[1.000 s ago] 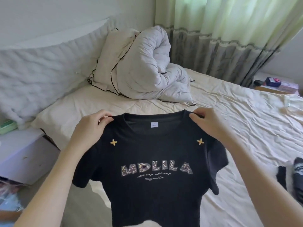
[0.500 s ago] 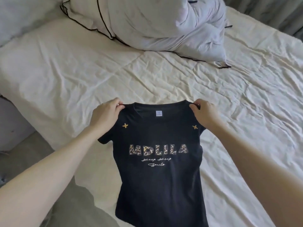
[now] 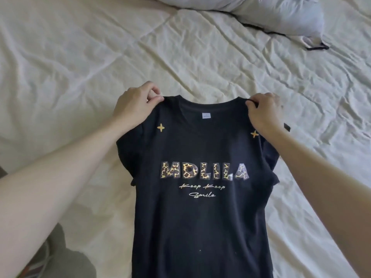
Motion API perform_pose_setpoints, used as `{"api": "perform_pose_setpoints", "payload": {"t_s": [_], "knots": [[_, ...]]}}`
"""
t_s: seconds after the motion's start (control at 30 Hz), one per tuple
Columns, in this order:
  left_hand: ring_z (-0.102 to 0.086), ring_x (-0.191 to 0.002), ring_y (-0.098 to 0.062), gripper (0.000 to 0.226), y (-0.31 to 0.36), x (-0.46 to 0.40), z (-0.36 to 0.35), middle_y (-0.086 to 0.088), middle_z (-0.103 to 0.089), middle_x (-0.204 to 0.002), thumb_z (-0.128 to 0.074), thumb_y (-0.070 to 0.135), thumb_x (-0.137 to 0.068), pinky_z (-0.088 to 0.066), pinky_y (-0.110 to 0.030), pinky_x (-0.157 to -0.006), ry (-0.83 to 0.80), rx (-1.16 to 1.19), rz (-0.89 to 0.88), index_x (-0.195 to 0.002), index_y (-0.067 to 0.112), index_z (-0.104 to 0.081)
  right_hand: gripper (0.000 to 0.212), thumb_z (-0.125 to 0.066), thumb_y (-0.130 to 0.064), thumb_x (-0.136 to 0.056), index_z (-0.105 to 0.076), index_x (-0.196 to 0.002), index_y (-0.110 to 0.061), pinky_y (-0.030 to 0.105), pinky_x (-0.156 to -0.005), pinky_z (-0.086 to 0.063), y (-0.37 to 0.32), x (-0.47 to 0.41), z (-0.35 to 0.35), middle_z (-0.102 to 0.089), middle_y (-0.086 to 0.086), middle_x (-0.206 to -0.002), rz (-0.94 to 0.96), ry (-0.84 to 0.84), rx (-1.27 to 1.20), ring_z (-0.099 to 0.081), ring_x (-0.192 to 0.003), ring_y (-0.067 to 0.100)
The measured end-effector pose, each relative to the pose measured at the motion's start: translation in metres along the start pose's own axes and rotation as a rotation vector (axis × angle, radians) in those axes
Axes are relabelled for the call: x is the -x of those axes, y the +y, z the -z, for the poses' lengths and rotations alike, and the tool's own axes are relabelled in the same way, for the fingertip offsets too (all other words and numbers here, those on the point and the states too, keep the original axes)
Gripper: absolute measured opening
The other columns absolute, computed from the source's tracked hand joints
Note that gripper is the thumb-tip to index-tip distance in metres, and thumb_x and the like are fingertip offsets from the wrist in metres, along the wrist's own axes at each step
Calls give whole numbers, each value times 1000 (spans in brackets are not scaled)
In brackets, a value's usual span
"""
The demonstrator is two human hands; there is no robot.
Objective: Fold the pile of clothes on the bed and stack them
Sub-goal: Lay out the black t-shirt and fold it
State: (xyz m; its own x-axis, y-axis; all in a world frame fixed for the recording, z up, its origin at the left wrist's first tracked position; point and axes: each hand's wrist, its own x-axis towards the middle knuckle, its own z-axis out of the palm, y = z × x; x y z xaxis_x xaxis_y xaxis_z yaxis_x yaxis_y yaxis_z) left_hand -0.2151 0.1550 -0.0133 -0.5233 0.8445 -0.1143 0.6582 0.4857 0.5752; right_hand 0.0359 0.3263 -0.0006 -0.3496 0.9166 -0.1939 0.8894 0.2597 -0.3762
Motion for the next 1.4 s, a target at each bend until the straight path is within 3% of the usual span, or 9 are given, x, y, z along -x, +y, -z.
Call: {"api": "perform_pose_setpoints", "payload": {"t_s": [0.23,0.4,0.53,0.73,0.87,0.97,1.13,1.27,1.4], "knots": [[-54,-102,-3,47,-56,50,3,7,-54,-124,-55,36,-92,-41,-8,-75,-244,471,393,-135,18,-44,41,-51,-24,-95,-50,-134,-9,54,-114,-17,-41,112,-68,-41,14,-146,244,25,5,-31,-139,32],[-61,-103,2,34,-70,81,14,11,-66,-115,-61,38,-81,-46,-8,-79,-532,703,384,-113,28,-60,47,-62,-26,-88,-54,-132,-11,61,-108,-27,-72,211,-120,-48,13,-142,406,-155,-7,-40,-135,32],[-66,-84,3,16,-71,84,10,14,-72,-91,-61,12,-89,-47,-7,-68,-366,663,339,-98,25,-65,54,-63,-30,-88,-49,-137,-13,61,-107,-26,-70,233,-132,-45,12,-144,330,-225,43,-37,-137,32],[-57,-69,3,7,-95,82,34,16,-63,-78,-64,28,-88,-44,-8,-56,-101,255,263,-83,26,-62,60,-64,-38,-85,-47,-139,-20,62,-105,-26,-69,241,-142,-39,10,-148,394,-349,202,-33,-138,33],[-56,-59,-6,14,-108,87,29,5,-61,-81,-62,26,-90,-44,-9,-47,-29,215,424,-96,14,-59,58,-44,-38,-96,-26,-149,-24,59,-112,1,-72,236,-150,-10,7,-159,364,-465,209,-3,-146,31],[-60,-67,-21,30,-99,103,19,-9,-56,-100,-52,26,-95,-50,-32,-74,147,233,579,-116,6,-48,49,-45,-30,-97,-36,-145,-20,56,-115,-2,-69,234,-138,-20,6,-157,345,-449,31,-9,-147,26],[-44,-120,-37,42,-35,154,-13,-22,-47,-130,-52,10,-91,-36,-47,-95,287,-72,281,-131,-2,-43,23,-59,-7,-88,-67,-109,-7,44,-97,-43,-24,234,-86,-65,6,-114,192,-19,-186,-60,-108,26],[-32,-133,-44,47,20,179,-57,-22,-38,-144,-59,14,-89,-28,-61,-103,18,-209,35,-134,5,-48,20,-49,-10,-93,-64,-106,-7,36,-87,-43,36,229,-47,-60,2,-101,-87,171,-278,-55,-97,23],[-7,-144,-38,62,41,186,-100,-13,-11,-157,-52,40,-93,-12,-66,-109,-318,-333,-83,-147,24,-28,24,-42,-31,-99,-56,-108,-14,29,-80,-37,83,201,-30,-55,-1,-105,-634,165,-456,-56,-102,23]]}}
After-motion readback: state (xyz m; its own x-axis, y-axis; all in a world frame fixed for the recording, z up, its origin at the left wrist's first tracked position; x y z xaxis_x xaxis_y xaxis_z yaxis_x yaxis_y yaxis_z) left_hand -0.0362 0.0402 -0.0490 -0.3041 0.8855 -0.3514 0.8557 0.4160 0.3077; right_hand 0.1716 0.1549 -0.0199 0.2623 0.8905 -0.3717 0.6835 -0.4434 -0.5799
